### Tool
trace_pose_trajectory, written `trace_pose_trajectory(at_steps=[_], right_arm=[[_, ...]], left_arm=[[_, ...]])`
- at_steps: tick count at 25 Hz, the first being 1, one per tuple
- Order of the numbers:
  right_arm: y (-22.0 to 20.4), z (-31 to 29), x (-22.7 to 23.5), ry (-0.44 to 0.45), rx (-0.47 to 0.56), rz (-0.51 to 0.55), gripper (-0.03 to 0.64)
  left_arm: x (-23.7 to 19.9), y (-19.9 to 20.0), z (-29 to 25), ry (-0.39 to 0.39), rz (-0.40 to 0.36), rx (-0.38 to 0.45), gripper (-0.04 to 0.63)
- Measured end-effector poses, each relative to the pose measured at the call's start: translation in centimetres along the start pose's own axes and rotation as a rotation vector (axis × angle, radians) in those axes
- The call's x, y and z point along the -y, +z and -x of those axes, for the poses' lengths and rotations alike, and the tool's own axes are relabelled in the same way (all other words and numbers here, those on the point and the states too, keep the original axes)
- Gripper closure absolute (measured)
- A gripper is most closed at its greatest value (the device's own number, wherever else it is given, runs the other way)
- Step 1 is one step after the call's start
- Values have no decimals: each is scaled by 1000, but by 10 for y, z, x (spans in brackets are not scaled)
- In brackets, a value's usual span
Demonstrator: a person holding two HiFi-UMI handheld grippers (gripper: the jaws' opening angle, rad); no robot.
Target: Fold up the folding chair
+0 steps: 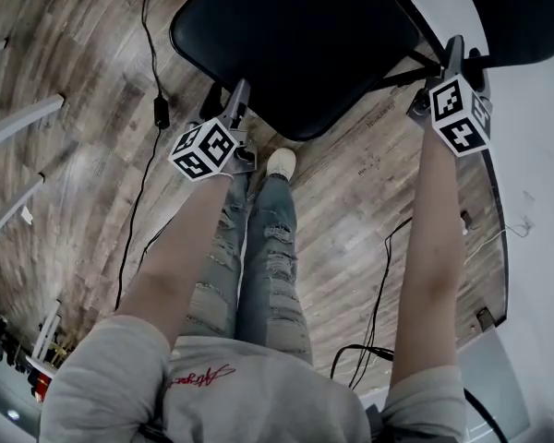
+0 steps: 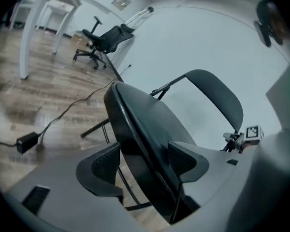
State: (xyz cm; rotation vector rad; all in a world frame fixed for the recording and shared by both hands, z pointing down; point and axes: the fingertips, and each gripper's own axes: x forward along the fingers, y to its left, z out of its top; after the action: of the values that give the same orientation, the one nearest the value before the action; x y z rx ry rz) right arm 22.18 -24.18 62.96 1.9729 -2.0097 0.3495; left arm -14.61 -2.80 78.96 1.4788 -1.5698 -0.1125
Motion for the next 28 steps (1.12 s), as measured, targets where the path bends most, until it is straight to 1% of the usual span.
trace_pose_trajectory(at_steps=[1, 3, 4, 5, 7, 8, 11, 13, 15, 16, 17, 18, 19, 21, 23, 24, 26, 28], right_arm=[[1, 0, -1, 2, 2, -5, 447], [3, -1, -3, 5, 5, -28, 449], [3, -2, -4, 7, 5, -37, 449], [3, -3, -4, 10, 7, -42, 449], [3, -6, -5, 18, 11, -50, 449], [2, -7, -6, 22, 12, -57, 449], [-2, -9, -5, 31, 20, -83, 449], [0, -9, -5, 31, 32, -97, 449], [0, -9, -5, 35, 39, -116, 449], [0, -10, -5, 36, 38, -125, 456], [1, -10, -3, 34, 36, -129, 483], [1, -10, -2, 31, 32, -129, 541], [2, -11, -2, 36, 27, -131, 580], [2, -12, -1, 58, 23, -173, 584], [7, -11, 2, 77, 37, -260, 600], [12, -10, 4, 86, 50, -279, 601], [23, -8, 3, 113, 89, -280, 601], [38, -9, 3, 136, 137, -285, 601]], left_arm=[[-2, -2, -1, -2, 39, -9, 285], [-4, -2, -3, -16, 59, -26, 281], [-5, -2, -5, -42, 68, -36, 274], [-5, -3, -8, -89, 96, -50, 265], [-2, -6, -15, -227, 182, -97, 262], [1, -8, -19, -292, 210, -128, 262], [12, -12, -29, -456, 225, -222, 259], [23, -14, -35, -562, 250, -285, 259], [33, -16, -41, -627, 282, -339, 261], [34, -17, -42, -646, 300, -357, 263], [34, -17, -42, -661, 322, -365, 288], [34, -16, -41, -673, 347, -364, 304], [34, -15, -40, -682, 375, -360, 313], [36, -10, -38, -698, 445, -346, 341], [44, -3, -39, -703, 499, -321, 351], [49, 1, -38, -699, 515, -303, 358], [62, 15, -36, -685, 537, -256, 379], [81, 34, -37, -663, 539, -225, 391]])
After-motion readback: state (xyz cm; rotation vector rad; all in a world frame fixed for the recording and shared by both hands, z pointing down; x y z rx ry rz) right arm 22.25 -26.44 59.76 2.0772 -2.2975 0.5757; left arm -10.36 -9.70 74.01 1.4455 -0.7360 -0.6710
